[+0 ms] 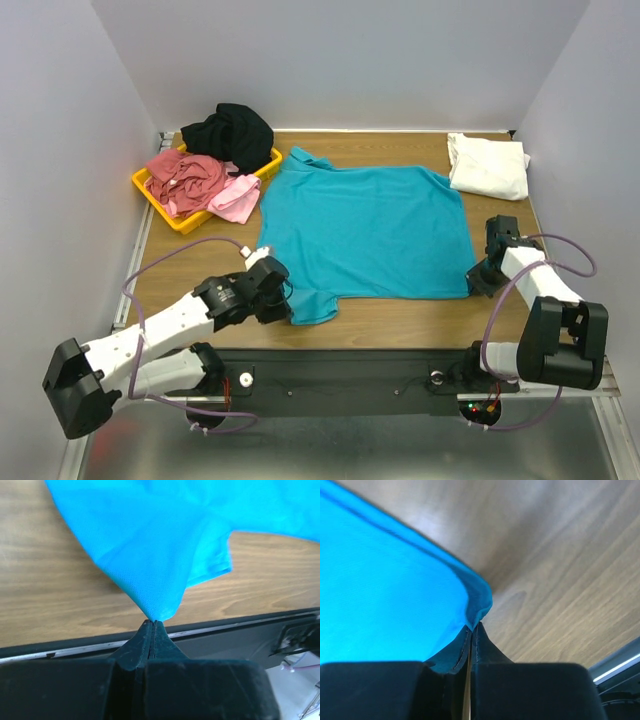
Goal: Fold and stack the t-shirts
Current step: Flatten the tshirt out, then fold the tshirt
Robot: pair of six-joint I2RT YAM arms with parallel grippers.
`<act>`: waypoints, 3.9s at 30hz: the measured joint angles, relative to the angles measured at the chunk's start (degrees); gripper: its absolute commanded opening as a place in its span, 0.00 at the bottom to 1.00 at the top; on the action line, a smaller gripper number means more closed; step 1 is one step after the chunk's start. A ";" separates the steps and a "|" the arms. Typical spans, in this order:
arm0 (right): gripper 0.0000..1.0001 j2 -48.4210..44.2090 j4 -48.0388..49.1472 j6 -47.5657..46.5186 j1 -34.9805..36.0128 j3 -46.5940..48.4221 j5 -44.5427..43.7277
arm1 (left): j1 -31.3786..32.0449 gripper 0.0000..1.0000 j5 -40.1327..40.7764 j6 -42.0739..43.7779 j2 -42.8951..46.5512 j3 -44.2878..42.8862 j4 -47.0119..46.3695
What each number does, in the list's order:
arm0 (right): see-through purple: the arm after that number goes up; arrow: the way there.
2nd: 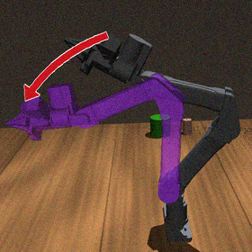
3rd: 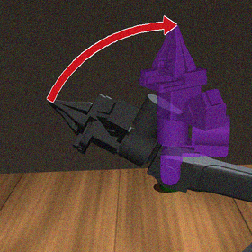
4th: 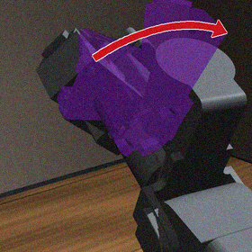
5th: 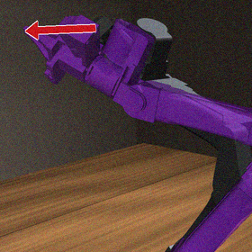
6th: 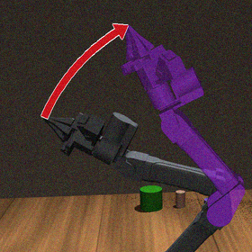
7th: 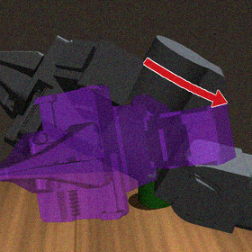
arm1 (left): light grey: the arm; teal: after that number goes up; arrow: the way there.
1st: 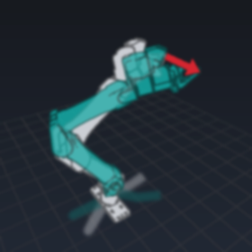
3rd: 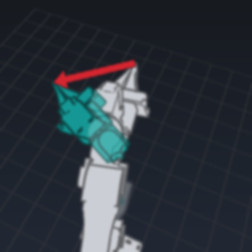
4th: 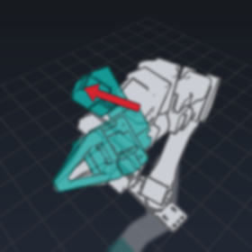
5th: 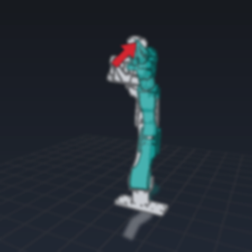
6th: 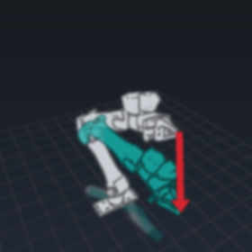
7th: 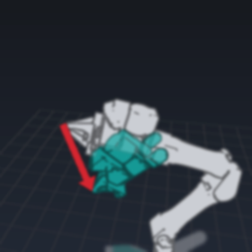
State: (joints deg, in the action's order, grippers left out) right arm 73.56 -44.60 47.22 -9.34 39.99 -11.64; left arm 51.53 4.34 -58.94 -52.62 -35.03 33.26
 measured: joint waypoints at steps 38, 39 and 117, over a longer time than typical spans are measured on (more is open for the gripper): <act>0.00 24.00 5.64 -22.34 0.00 30.53 8.98 | -23.54 0.00 -5.86 32.20 -41.94 -42.77 -5.42; 0.00 24.24 5.66 -22.47 0.00 31.12 9.11 | -23.82 0.00 -5.88 32.65 -42.71 -43.54 -5.46; 0.48 46.97 11.50 -27.26 33.31 60.70 26.58 | -27.17 0.98 -14.58 27.67 -30.38 -7.96 -25.75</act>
State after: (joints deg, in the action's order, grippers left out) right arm 120.53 -33.10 19.97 23.97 100.68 14.94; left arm 24.36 -10.24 -31.27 -83.00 -42.98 7.51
